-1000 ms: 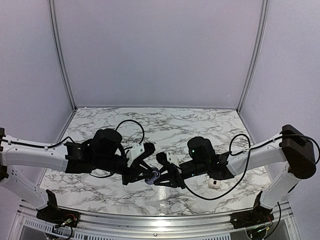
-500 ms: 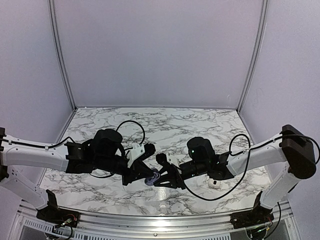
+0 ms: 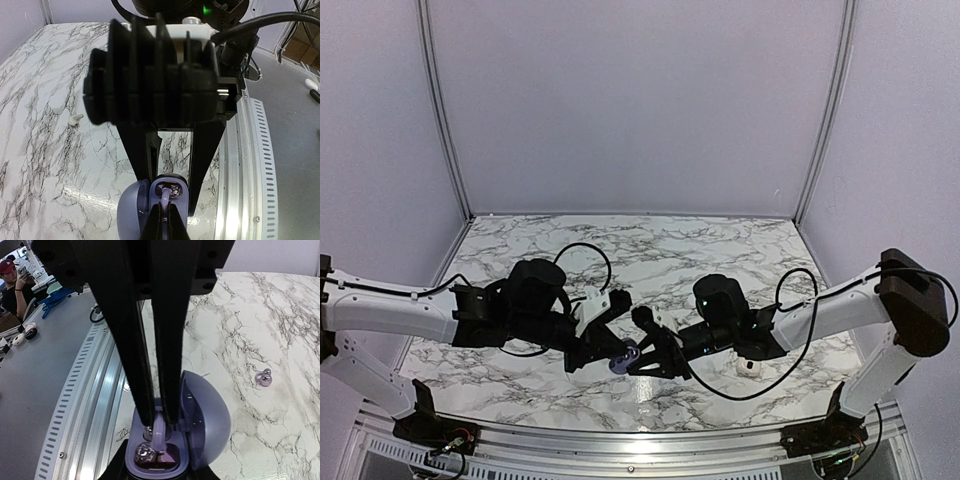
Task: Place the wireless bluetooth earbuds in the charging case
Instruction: Adjust the right earbud in the right side groove of the charging case.
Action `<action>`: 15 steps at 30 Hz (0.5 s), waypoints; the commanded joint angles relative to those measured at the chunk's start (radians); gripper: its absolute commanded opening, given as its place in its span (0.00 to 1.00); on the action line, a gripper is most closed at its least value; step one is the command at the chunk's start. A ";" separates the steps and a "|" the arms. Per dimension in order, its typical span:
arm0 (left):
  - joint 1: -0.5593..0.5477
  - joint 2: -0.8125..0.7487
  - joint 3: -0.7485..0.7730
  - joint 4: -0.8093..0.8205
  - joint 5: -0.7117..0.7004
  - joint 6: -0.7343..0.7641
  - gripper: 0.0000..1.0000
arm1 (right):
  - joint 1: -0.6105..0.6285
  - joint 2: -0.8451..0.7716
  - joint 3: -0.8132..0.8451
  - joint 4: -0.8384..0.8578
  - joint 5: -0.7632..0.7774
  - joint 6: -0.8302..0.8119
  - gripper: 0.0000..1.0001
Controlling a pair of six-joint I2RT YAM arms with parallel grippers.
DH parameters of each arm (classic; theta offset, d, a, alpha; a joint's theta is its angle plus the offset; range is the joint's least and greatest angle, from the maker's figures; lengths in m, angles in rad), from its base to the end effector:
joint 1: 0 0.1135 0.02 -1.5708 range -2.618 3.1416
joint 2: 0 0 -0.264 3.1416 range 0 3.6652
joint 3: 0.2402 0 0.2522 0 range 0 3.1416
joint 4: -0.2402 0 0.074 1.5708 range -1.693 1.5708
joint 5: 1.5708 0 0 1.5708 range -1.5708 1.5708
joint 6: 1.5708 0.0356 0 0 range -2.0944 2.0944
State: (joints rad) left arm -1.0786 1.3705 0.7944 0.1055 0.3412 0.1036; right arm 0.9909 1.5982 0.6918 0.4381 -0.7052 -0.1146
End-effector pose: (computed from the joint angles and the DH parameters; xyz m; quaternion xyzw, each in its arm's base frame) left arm 0.1319 -0.2713 0.2403 0.5419 0.6481 -0.3692 0.3874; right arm 0.1537 0.2768 0.1759 -0.5737 0.5855 0.4749 0.3203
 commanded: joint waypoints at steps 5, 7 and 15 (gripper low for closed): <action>-0.022 0.016 -0.022 0.010 -0.025 0.035 0.00 | -0.043 -0.006 0.000 0.180 -0.104 0.107 0.00; -0.028 0.014 -0.025 0.009 -0.034 0.042 0.00 | -0.049 -0.009 -0.003 0.191 -0.109 0.110 0.00; -0.032 0.028 -0.012 0.004 -0.059 0.030 0.01 | -0.030 -0.012 0.021 0.104 -0.095 0.036 0.00</action>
State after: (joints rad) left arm -1.1027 1.3724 0.7933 0.1368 0.3035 0.1284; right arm 0.9497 1.5997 0.6807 0.5179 -0.7856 -0.0315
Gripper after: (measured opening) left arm 0.023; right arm 0.284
